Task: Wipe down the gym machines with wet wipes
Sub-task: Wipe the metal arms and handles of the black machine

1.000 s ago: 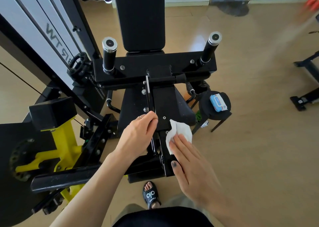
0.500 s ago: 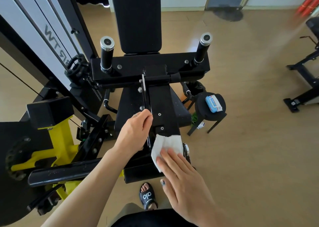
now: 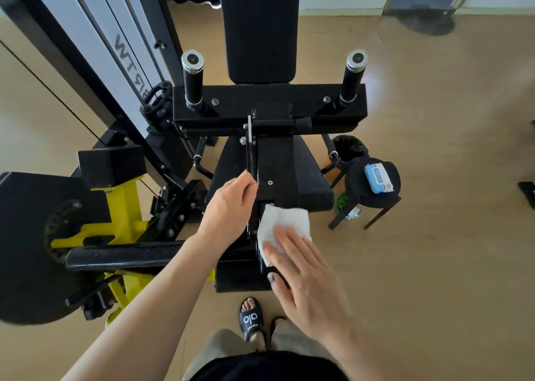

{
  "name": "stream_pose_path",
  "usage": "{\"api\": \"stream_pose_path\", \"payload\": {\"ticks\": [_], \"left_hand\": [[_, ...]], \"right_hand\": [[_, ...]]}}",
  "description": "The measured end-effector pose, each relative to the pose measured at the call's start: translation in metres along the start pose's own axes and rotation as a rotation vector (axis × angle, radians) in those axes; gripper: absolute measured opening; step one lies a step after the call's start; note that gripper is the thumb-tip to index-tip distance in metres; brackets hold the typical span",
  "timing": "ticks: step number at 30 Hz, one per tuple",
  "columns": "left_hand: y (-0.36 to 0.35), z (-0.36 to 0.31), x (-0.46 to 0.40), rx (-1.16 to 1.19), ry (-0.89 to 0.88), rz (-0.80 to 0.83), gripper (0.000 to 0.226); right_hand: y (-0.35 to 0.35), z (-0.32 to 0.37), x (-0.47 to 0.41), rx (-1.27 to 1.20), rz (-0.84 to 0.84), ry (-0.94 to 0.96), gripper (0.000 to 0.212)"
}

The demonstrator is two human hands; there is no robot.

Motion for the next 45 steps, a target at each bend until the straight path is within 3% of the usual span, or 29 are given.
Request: {"api": "stream_pose_path", "payload": {"ticks": [3,7,14,18,20,25,30,33,35,40,45], "left_hand": [[-0.001,-0.001,0.000,-0.020,0.024,0.004,0.021],[-0.003,0.002,-0.001,-0.033,0.067,0.000,0.023],[0.000,0.002,0.005,-0.066,0.125,0.015,0.016],[0.012,0.007,0.021,-0.092,0.101,0.085,0.039],[0.032,0.014,0.037,-0.067,0.112,0.025,0.041],[0.080,0.027,0.082,-0.162,0.026,-0.127,0.019],[0.073,0.027,0.087,-0.212,-0.069,0.049,0.034],[0.035,0.021,0.088,-0.396,-0.250,0.321,0.060],[0.022,0.026,0.086,-0.452,-0.207,0.377,0.060],[-0.005,0.020,0.095,-0.767,-0.369,0.320,0.058],[-0.008,0.018,0.095,-0.805,-0.382,0.274,0.053]], "right_hand": [[0.005,-0.008,0.008,-0.058,-0.030,-0.063,0.054],[-0.011,0.040,0.020,-0.037,-0.008,0.130,0.056],[-0.013,0.029,0.026,0.033,0.000,0.233,0.054],[-0.019,0.039,0.005,0.080,0.067,0.312,0.060],[-0.023,0.051,-0.013,0.084,0.106,0.349,0.061],[-0.031,0.087,-0.039,0.045,0.140,0.364,0.063],[-0.020,0.105,-0.039,-0.159,0.144,0.350,0.074],[0.007,0.087,-0.031,-0.333,0.012,0.220,0.071],[0.026,0.056,-0.028,-0.331,-0.178,0.049,0.059],[0.030,0.004,-0.036,-0.160,-0.391,-0.322,0.046],[0.005,-0.027,-0.046,-0.119,-0.297,-0.601,0.057]]}}
Point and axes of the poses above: each hand's wrist, its own x-axis away from the middle knuckle, its own y-axis out of the back of the hand, z = x × y, the point moved 10 cm from there along -x, towards the middle knuckle, and after that the axes turned 5 degrees about -z, right-handed, at the moved point
